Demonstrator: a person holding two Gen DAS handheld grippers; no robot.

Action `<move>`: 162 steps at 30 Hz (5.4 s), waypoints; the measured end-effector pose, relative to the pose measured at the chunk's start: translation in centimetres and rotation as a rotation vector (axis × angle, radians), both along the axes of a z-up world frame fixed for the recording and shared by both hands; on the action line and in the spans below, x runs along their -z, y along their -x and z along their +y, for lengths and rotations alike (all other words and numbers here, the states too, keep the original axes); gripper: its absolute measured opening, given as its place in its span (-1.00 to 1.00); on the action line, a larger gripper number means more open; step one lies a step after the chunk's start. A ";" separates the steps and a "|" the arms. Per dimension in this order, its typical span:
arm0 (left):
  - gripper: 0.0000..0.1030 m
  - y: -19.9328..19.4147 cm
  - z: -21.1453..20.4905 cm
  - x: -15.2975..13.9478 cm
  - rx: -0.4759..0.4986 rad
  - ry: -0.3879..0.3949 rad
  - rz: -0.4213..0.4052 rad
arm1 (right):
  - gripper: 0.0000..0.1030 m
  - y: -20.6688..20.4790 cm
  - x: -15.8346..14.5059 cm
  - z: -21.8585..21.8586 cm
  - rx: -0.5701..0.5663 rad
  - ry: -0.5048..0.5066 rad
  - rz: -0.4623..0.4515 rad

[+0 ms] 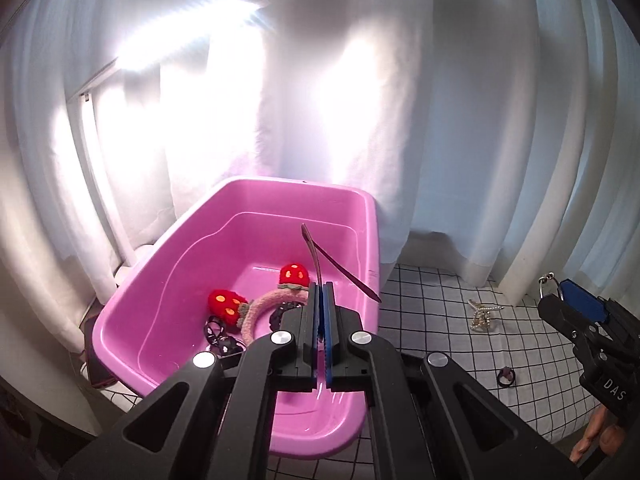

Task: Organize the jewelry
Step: 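Lift the hair pin and bangle and carry both over the pink tub, then lower the hair pin and bangle into the tub and open both grippers, then withdraw both grippers from the tub toward the pearl clip and hair tie on the table, then close the left gripper on the gold pearl clip while the right gripper grasps the black hair tie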

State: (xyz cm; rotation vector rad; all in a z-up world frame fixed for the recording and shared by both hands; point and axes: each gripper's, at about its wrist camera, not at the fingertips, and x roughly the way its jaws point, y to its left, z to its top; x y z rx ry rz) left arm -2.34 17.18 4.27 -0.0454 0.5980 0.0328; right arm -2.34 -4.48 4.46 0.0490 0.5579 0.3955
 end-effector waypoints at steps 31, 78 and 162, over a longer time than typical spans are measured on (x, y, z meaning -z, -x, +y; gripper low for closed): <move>-0.95 -7.5 11.0 6.8 -0.306 0.210 0.368 | 0.04 -15.9 3.5 18.6 -0.458 0.230 0.353; 0.18 -5.4 10.9 4.5 -0.355 0.127 0.331 | 0.19 -15.7 1.9 16.9 -0.395 0.177 0.322; 0.62 -18.8 -25.1 21.4 0.595 -0.049 0.280 | 0.26 1.7 21.3 -13.0 0.879 -0.233 0.302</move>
